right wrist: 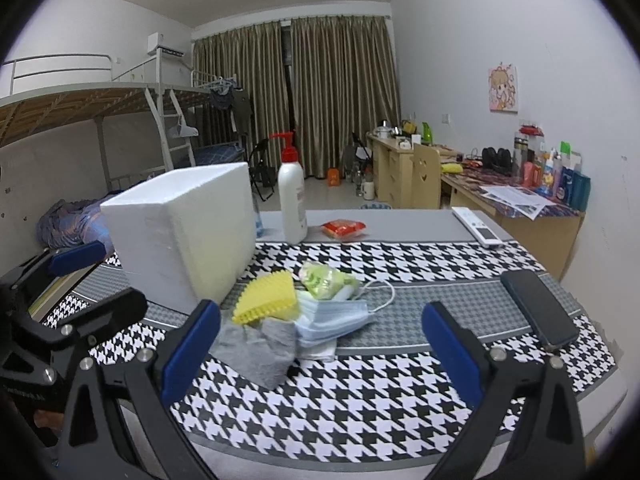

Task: Organize soft objects
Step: 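Move the left gripper to the yellow foam net and close on it, then close the right gripper on the blue face mask while the left gripper holds the yellow net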

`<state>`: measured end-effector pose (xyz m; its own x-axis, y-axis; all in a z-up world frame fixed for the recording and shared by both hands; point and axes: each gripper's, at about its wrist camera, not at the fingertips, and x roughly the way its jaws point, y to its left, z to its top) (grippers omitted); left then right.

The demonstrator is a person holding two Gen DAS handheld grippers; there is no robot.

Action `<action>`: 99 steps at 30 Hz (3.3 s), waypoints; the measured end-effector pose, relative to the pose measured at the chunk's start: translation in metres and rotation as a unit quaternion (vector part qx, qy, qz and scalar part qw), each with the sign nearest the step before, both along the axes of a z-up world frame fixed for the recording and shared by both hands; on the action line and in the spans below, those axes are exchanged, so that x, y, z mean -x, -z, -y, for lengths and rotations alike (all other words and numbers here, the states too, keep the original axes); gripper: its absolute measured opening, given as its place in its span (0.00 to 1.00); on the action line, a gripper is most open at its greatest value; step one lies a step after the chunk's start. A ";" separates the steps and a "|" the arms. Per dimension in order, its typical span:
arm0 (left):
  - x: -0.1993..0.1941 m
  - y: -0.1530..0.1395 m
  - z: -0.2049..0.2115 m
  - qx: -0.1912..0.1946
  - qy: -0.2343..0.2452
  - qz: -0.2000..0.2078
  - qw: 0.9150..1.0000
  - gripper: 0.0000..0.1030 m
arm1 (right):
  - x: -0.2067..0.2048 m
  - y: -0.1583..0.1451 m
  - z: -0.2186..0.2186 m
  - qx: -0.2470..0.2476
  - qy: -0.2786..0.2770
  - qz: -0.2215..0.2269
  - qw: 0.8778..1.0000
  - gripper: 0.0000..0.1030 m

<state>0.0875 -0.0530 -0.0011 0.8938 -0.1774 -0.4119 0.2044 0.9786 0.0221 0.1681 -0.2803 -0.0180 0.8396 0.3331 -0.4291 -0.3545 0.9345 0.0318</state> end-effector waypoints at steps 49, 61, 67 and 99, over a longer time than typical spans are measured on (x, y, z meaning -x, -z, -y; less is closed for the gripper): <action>-0.110 0.065 0.044 -0.045 0.000 -0.164 0.985 0.42 | -0.059 0.039 0.027 -0.001 -0.028 -0.081 0.996 0.99; -0.122 0.073 0.037 -0.029 -0.006 -0.178 0.984 0.14 | -0.075 0.047 0.014 0.016 -0.041 -0.113 0.993 0.99; -0.119 0.068 0.034 -0.017 0.003 -0.169 0.986 0.11 | -0.084 0.048 0.005 0.024 -0.043 -0.126 0.991 0.93; -0.085 0.041 0.009 0.011 0.026 -0.124 0.992 0.10 | -0.119 0.058 -0.022 0.002 -0.063 -0.210 0.976 0.24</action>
